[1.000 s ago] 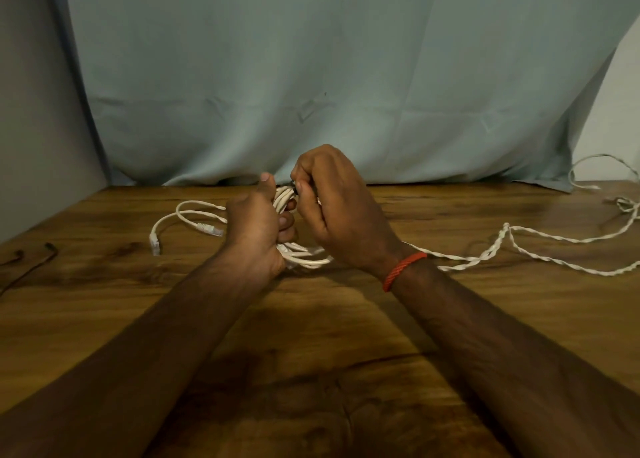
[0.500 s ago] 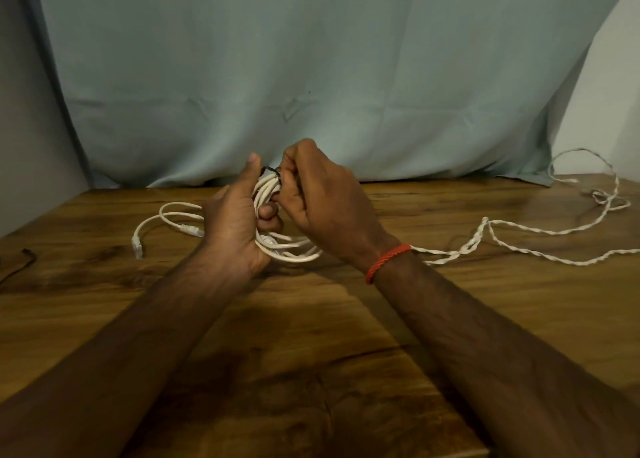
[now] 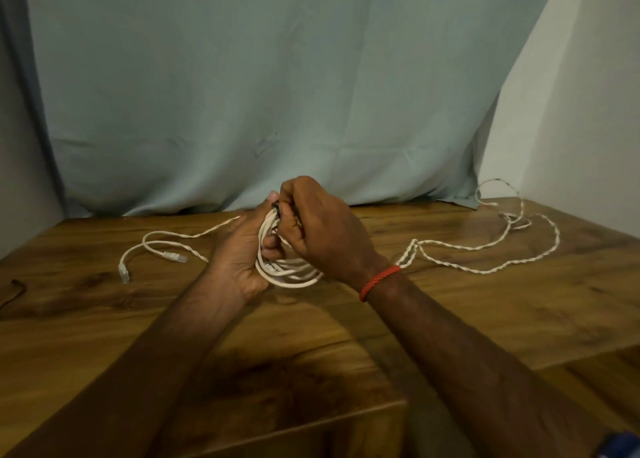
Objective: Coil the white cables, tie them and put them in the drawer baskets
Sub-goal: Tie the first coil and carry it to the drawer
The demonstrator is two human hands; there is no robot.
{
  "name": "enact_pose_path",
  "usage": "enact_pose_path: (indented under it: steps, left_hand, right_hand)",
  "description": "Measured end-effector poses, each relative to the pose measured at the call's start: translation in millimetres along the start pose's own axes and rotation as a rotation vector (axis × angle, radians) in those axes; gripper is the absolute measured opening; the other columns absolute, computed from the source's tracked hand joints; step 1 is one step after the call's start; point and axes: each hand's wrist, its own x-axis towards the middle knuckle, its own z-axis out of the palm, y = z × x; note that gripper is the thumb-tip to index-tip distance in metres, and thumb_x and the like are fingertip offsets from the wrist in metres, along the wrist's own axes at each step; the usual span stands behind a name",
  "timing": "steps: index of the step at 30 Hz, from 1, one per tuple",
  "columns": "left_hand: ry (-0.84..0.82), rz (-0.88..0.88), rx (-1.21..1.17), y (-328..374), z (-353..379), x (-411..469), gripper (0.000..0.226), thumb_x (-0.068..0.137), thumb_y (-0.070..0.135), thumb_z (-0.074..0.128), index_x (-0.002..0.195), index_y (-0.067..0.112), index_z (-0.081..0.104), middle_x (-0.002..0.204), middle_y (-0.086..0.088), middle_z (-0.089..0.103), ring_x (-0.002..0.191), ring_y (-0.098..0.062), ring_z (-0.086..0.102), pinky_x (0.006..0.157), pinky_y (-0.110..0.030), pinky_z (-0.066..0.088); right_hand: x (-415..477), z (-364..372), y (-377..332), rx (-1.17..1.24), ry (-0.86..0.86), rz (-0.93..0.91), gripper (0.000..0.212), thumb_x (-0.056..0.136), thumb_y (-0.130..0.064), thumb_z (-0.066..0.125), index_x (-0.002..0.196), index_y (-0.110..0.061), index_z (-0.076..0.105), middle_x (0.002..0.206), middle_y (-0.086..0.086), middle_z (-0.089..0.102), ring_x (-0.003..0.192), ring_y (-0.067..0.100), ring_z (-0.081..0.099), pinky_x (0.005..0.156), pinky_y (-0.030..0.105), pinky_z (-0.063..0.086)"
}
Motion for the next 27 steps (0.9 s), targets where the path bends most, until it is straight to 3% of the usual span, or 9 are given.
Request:
enact_pose_path:
  steps: [2,5,10,12,15,19,27]
  left_hand:
    - [0.027,0.050,0.047,-7,23,-16,0.022,0.076,0.035,0.076,0.073,0.015,0.068,0.048,0.003,0.051,0.037,-0.003,0.041,0.047,-0.016,0.038]
    - [0.048,0.129,0.116,-15,50,-41,0.024,0.072,0.034,0.076,0.079,0.013,0.068,0.052,0.002,0.055,0.035,-0.004,0.042,0.033,-0.014,0.034]
    - [0.063,0.300,0.307,-30,86,-85,0.041,0.082,0.049,0.069,0.068,0.011,0.064,0.047,-0.004,0.048,0.034,-0.011,0.040,0.039,-0.018,0.034]
    - [0.045,0.343,0.326,-35,101,-101,0.038,0.094,0.034,0.064,0.063,0.013,0.066,0.046,-0.005,0.048,0.033,-0.012,0.039,0.039,-0.018,0.030]
    - [0.037,0.272,0.295,-40,119,-117,0.036,0.098,0.014,0.054,0.063,0.011,0.063,0.045,-0.003,0.046,0.030,-0.009,0.037,0.036,-0.013,0.025]
    - [-0.039,0.116,0.161,-50,138,-133,0.018,0.097,0.015,0.053,0.079,0.011,0.055,0.046,0.001,0.047,0.030,-0.004,0.037,0.030,-0.010,0.025]
    - [-0.041,0.190,0.264,-77,163,-159,0.017,0.094,0.008,0.061,0.078,0.005,0.066,0.055,-0.004,0.055,0.033,-0.005,0.038,0.034,-0.012,0.023]
  right_hand:
    - [-4,-22,-4,-0.026,-0.008,0.005,0.022,0.096,-0.019,0.046,0.097,-0.001,0.059,0.088,0.012,0.057,0.071,0.022,0.052,0.061,0.026,0.036]
    - [-11,-52,-14,-0.035,-0.016,0.020,0.017,0.096,-0.016,0.049,0.097,-0.001,0.058,0.087,0.010,0.056,0.071,0.015,0.047,0.062,0.021,0.034]
    - [-21,-96,-36,-0.011,-0.013,0.043,0.008,0.096,-0.009,0.053,0.096,-0.001,0.056,0.085,0.001,0.048,0.070,0.009,0.041,0.062,0.021,0.036]
    - [-26,-113,-44,-0.001,-0.004,0.038,0.005,0.096,-0.007,0.055,0.097,-0.002,0.055,0.086,-0.003,0.045,0.071,0.011,0.044,0.061,0.024,0.039]
    - [-34,-136,-55,0.020,0.007,0.022,0.006,0.096,-0.009,0.054,0.097,-0.002,0.054,0.085,-0.003,0.046,0.071,0.012,0.046,0.062,0.024,0.041]
    - [-44,-164,-63,0.008,0.035,0.030,0.006,0.097,-0.010,0.053,0.097,-0.004,0.054,0.083,0.001,0.051,0.071,0.011,0.047,0.063,0.019,0.039]
    - [-71,-202,-69,0.108,0.095,0.129,0.004,0.096,-0.002,0.055,0.093,-0.001,0.052,0.079,0.004,0.057,0.068,0.012,0.054,0.062,0.010,0.038]
